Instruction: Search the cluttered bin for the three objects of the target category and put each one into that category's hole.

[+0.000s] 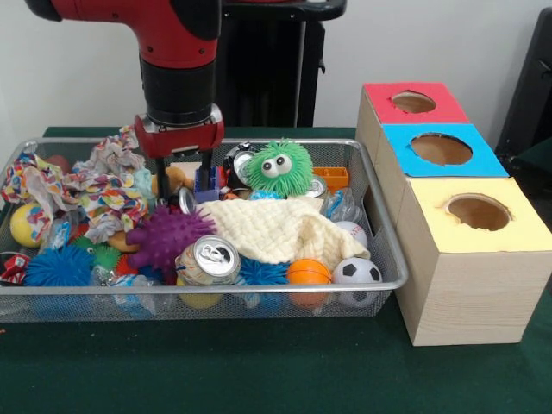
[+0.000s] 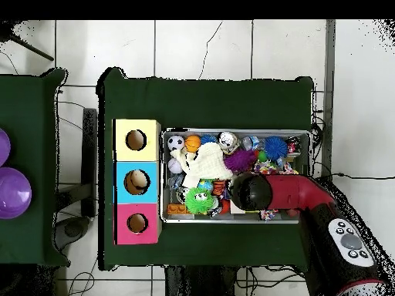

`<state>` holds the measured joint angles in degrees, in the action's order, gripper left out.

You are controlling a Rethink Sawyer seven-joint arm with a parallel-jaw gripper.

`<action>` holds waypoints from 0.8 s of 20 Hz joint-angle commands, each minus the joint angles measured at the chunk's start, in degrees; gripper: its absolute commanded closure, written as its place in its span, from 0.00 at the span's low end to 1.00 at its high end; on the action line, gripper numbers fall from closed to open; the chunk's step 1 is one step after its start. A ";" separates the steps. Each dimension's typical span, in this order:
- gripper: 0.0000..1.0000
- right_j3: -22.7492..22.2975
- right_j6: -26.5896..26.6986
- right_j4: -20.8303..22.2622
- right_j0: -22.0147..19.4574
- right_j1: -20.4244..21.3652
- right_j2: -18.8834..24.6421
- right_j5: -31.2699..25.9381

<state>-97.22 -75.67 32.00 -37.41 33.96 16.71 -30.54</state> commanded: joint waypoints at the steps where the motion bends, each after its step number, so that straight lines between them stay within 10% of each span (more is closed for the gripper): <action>1: 0.00 6.81 2.93 -0.97 2.27 -4.85 4.84 -7.54; 16: 0.00 11.19 6.12 -0.71 3.34 -5.61 5.75 -12.97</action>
<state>-90.57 -75.67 31.99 -35.29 30.63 17.39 -35.73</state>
